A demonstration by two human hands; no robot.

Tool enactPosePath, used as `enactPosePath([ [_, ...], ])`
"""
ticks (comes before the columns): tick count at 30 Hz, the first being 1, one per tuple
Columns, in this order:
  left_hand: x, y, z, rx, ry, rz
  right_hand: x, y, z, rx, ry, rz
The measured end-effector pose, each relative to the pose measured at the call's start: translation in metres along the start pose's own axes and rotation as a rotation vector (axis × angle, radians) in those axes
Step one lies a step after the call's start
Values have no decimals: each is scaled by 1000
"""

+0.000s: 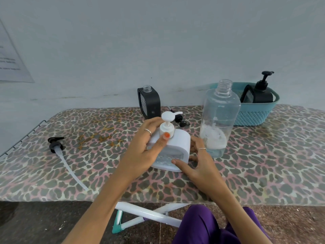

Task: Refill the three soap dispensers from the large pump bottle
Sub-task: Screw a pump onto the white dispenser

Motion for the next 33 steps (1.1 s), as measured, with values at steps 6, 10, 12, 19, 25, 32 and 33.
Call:
enactPosePath([
  [6,-2,4,-4,-112,3,-270,0,0,1,6,-15,-3],
  [10,-2,2,1,-144,-4,-284,0,0,1,0,-18,-2],
  [12,-2,1,3,-150,-10,-261,0,0,1,-5,-21,-2],
  [19,-1,0,2,-89,38,-137,1,0,-1,-12,-11,-3],
  [25,-3,-1,1,-168,-31,-110,0,0,0,-2,-15,6],
  [32,3,3,-3,-67,-79,-272,1,0,0,5,-2,0],
  [33,3,3,-2,-70,-82,-264,1,0,0,8,0,0],
])
Point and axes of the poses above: each hand's wrist, its own x-axis towards the middle knuckle, its own y-axis out of the palm, z = x × y, the point moved 6 cm from there along x, towards the middle knuckle, and after that the axes turned 7 degrees about -x, right-handed, at the moved point
